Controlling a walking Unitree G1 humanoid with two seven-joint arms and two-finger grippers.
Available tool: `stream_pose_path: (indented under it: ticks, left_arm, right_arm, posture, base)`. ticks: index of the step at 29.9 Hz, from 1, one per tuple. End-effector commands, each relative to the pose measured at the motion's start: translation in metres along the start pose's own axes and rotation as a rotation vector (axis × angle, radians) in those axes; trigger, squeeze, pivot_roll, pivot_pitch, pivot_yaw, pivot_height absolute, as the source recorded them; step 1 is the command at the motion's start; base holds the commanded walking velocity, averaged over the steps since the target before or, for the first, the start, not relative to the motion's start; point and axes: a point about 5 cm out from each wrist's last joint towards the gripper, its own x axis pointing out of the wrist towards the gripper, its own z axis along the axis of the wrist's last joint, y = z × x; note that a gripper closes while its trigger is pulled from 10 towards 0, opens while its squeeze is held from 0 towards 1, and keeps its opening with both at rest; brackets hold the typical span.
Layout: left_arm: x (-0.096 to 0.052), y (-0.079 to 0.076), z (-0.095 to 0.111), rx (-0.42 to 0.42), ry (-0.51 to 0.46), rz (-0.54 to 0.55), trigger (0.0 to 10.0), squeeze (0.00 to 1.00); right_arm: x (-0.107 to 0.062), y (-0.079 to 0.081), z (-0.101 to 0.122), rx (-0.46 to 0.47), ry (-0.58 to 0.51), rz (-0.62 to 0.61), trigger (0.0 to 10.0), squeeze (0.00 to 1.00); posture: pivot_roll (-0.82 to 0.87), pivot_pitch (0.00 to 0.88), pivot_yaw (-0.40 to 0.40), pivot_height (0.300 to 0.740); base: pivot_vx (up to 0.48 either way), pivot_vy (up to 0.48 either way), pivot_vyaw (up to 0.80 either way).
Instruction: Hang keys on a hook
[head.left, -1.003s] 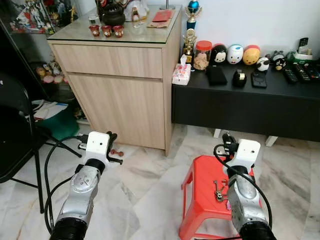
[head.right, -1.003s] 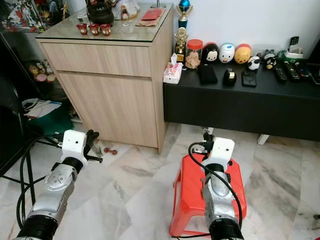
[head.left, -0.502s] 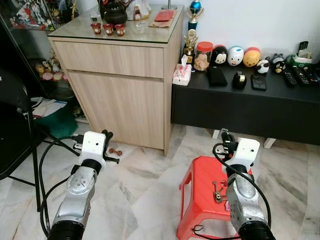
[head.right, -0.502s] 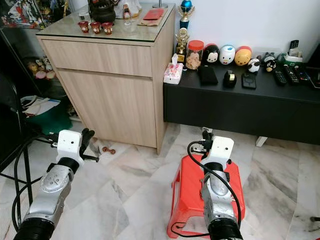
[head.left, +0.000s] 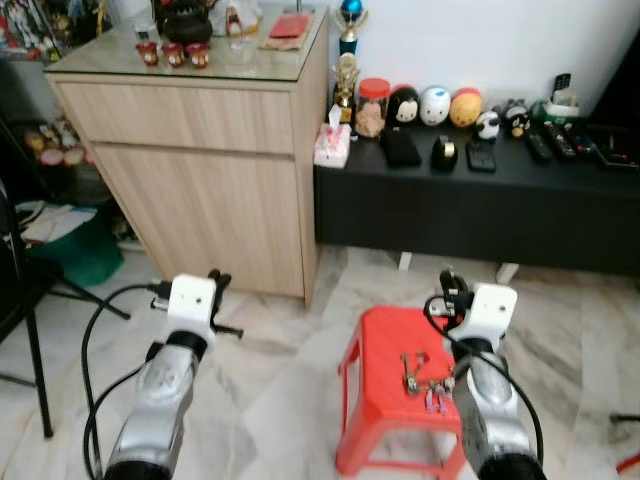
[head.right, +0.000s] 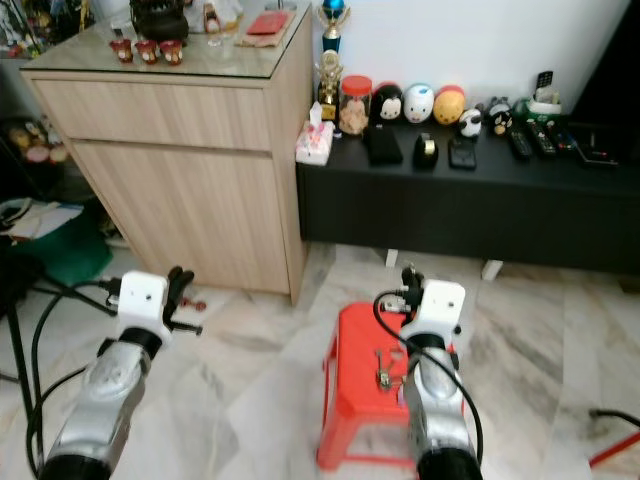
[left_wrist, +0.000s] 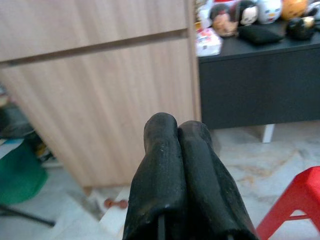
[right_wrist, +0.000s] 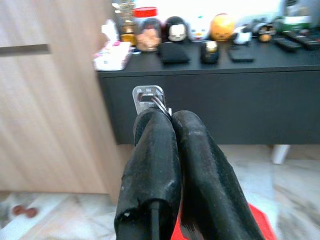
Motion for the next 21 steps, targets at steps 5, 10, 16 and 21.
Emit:
stream_pose_path:
  ticks: [5, 10, 16, 21]
  left_arm:
    - [-0.0035, 0.0034, 0.0, -0.009, 0.012, 0.006, 10.0, 0.0]
    - [-0.0047, 0.0039, 0.0005, -0.009, 0.019, 0.009, 10.0, 0.0]
    - [-0.0052, 0.0024, 0.0008, -0.016, 0.022, 0.005, 10.0, 0.0]
    - [-0.004, 0.0017, 0.0019, -0.014, 0.024, -0.006, 10.0, 0.0]
  right_arm:
    - [0.0032, 0.0048, 0.0059, -0.002, -0.011, 0.017, 10.0, 0.0]
    - [0.0024, 0.0042, 0.0046, -0.001, -0.002, 0.014, 10.0, 0.0]
    - [0.0026, 0.0042, 0.0048, 0.001, -0.001, 0.013, 10.0, 0.0]
    - [0.004, 0.007, 0.0054, 0.002, 0.0, 0.016, 10.0, 0.0]
  posture:
    - [0.04, 0.0, -0.02, 0.74]
    - [0.05, 0.0, -0.02, 0.74]
    - [0.05, 0.0, -0.015, 0.74]
    - [0.05, 0.0, -0.01, 0.74]
  base:
    - [0.0, 0.0, 0.0]
    - [0.0, 0.0, 0.0]
    - [-0.04, 0.0, 0.0]
    - [0.0, 0.0, 0.0]
